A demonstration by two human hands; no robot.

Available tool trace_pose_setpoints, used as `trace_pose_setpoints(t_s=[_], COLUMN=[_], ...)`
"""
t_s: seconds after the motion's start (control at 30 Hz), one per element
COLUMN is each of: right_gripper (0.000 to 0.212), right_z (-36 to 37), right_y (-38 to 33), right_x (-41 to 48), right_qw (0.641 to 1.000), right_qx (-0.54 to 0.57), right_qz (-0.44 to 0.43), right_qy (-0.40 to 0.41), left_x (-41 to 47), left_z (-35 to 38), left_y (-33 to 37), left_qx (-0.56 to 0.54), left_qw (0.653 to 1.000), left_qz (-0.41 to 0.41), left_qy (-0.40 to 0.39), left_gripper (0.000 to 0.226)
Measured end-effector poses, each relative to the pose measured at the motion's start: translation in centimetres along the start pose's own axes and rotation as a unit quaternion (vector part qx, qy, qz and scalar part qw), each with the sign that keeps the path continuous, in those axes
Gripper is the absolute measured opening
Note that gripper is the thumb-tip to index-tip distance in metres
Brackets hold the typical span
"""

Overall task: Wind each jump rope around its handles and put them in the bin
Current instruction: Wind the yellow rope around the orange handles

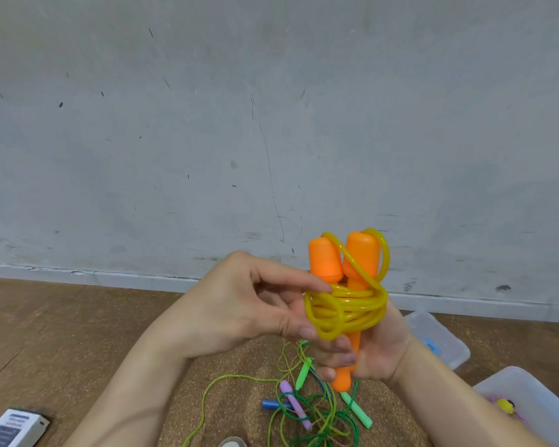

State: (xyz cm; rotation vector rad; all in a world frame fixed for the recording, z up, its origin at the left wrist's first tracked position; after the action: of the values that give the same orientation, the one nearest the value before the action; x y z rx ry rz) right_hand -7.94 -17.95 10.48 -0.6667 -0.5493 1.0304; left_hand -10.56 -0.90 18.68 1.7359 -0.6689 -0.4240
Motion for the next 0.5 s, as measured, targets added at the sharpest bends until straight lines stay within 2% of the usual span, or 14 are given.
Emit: trace_pose_setpoints(t_s=[0.1,0.17,0.27,0.33,0.43,0.5], right_gripper=[0.050,0.051,0.054,0.052,0.047,0.047], right_z=[0.3,0.5,0.7,0.9,1.1,1.1], right_y=[0.1,0.0,0.0,0.2,0.3,0.3], right_x=[0.3,0.3,0.2,0.4,0.7,0.8], right_qw=[1.000,1.000,0.999,0.999,0.998,0.997], right_qx=[0.018,0.021,0.046,0.039,0.033,0.045], right_qz=[-0.005,-0.015,-0.016,-0.023,-0.042,-0.045], right_qy=[0.004,-0.001,0.014,0.016,0.027,0.037], left_x=[0.5,0.5,0.2,0.3,0.9,1.2], left_z=[0.6,0.8,0.8,0.9,1.3,1.4], left_y=[-0.2,0.1,0.5,0.4,0.1,-0.3], left_qx=[0.100,0.169,0.177,0.200,0.207,0.180], left_qw=[0.990,0.975,0.969,0.960,0.941,0.936], left_qz=[0.056,0.107,0.143,0.162,0.195,0.188], left_qy=[0.079,0.093,0.094,0.113,0.183,0.236], left_gripper=[0.039,0.041,0.046,0.041,0.025,0.019])
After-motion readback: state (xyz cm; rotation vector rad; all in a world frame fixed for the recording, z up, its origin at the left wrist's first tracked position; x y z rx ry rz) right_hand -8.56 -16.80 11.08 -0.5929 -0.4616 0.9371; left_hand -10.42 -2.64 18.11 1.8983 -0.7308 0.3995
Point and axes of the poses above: each hand's wrist, its own x-axis towards the middle knuckle, its own z-axis out of the palm, y = z × x, the point moved 1 cm from there along x, towards the middle knuckle, and after that the axes turned 4 degrees about -y, right-handed, at the moved point
